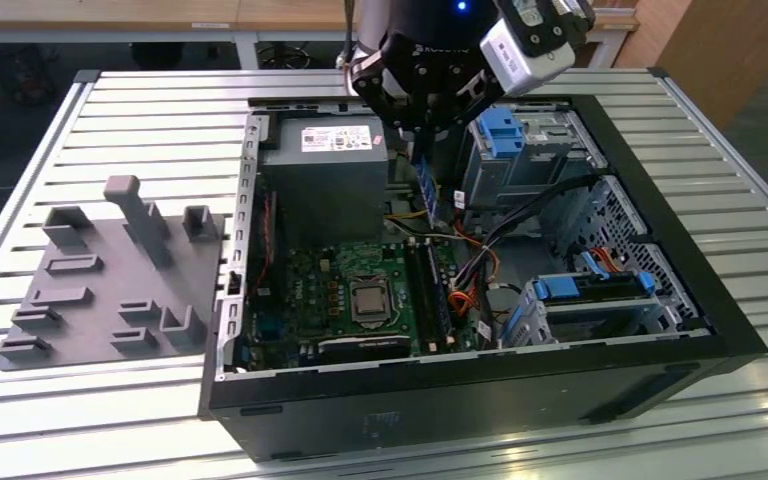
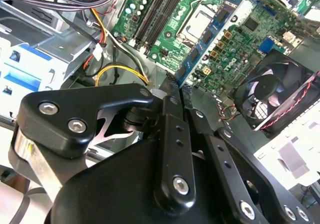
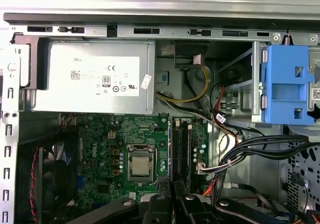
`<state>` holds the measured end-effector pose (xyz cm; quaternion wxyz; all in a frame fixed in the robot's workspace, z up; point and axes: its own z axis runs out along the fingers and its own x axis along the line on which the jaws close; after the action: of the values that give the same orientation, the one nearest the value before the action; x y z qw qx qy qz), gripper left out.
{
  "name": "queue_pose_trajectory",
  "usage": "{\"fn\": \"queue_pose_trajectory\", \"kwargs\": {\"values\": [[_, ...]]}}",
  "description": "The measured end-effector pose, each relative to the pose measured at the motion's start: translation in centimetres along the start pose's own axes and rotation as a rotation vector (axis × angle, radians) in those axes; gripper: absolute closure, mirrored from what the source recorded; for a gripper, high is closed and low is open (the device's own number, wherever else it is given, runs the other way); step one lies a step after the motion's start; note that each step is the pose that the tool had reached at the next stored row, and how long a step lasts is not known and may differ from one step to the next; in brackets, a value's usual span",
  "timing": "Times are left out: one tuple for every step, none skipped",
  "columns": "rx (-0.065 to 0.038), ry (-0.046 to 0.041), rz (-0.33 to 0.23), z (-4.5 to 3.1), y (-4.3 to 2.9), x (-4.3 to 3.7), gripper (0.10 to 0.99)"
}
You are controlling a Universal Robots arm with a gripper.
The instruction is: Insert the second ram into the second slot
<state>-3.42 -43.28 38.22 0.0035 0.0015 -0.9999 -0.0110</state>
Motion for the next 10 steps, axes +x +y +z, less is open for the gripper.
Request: {"fn": "queue_pose_trajectory", "kwargs": {"values": [[0.000, 0.0001, 0.000, 0.03, -0.04, 0.00, 0.949], [0.000, 0.0002, 0.000, 0.08, -0.09, 0.00, 0.949], [0.000, 0.0001, 0.000, 0.13, -0.14, 0.00, 0.949], [0.000, 0.0001, 0.000, 0.18, -0.18, 0.01, 0.949], [0.000, 0.0000, 0.003, 0.26, -0.21, 0.02, 0.949], [0.000, -0.0001, 0.009, 0.34, -0.24, 0.03, 0.949], [0.000, -0.0003, 0.019, 0.40, -0.24, 0.02, 0.949], [0.000, -0.0005, 0.032, 0.46, -0.24, 0.02, 0.949], [0.000, -0.0008, 0.043, 0.54, -0.26, 0.02, 0.949], [0.000, -0.0008, 0.045, 0.62, -0.28, 0.02, 0.949]]}}
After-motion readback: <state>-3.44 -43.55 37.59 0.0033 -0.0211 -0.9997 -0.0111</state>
